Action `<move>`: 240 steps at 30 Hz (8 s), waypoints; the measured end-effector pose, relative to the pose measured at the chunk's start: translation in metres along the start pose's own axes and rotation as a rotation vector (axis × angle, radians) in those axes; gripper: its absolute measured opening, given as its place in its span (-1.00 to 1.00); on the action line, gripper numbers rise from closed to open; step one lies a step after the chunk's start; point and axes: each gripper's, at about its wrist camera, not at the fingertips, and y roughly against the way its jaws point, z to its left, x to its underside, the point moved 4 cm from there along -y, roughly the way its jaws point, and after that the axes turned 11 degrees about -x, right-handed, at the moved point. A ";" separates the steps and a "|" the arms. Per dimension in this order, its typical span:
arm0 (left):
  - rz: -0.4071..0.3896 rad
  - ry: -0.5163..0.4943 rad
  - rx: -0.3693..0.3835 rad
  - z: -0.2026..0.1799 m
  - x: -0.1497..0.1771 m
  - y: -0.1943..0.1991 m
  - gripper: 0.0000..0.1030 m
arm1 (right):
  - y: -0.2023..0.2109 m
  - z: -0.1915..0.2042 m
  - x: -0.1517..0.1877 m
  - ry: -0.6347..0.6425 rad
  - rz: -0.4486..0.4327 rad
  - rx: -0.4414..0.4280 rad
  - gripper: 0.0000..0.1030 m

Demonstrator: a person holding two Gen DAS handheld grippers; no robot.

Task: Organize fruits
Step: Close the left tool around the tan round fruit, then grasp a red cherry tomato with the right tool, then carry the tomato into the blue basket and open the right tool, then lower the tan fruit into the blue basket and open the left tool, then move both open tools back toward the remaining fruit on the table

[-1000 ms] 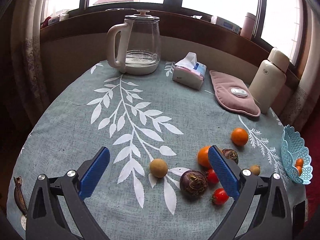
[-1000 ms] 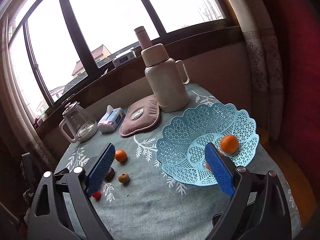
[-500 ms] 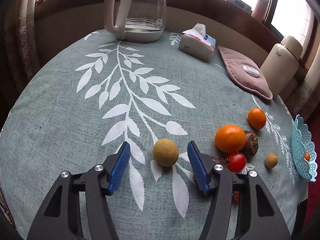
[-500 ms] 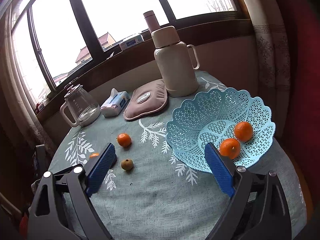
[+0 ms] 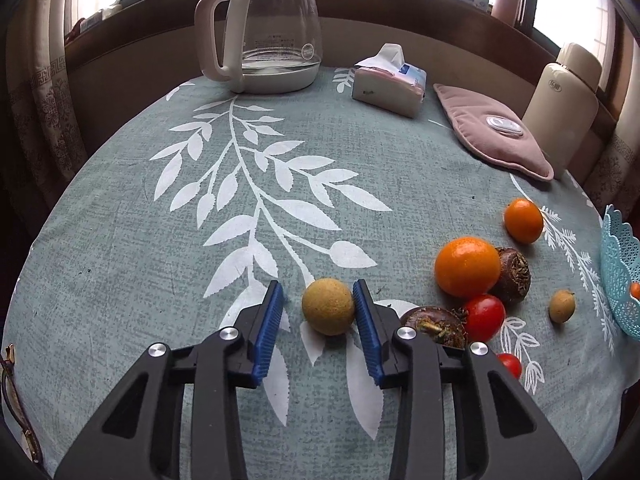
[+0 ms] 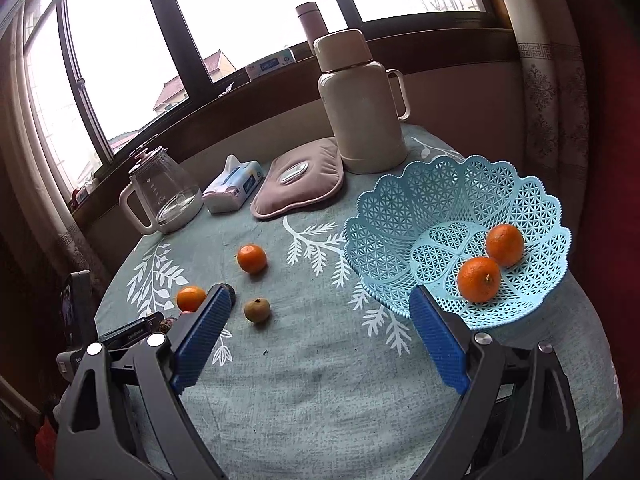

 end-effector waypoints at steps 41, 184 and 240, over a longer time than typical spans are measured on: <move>-0.108 0.179 0.085 0.042 0.000 0.019 -0.49 | -0.123 0.114 0.068 0.153 0.313 -0.083 0.65; -0.137 -0.384 0.678 -0.276 0.020 0.136 -0.49 | 0.076 -0.124 -0.019 -0.237 -0.167 0.300 0.18; -0.176 -0.183 0.447 -0.163 0.006 0.105 0.74 | 0.065 -0.095 -0.012 -0.211 -0.147 0.242 0.38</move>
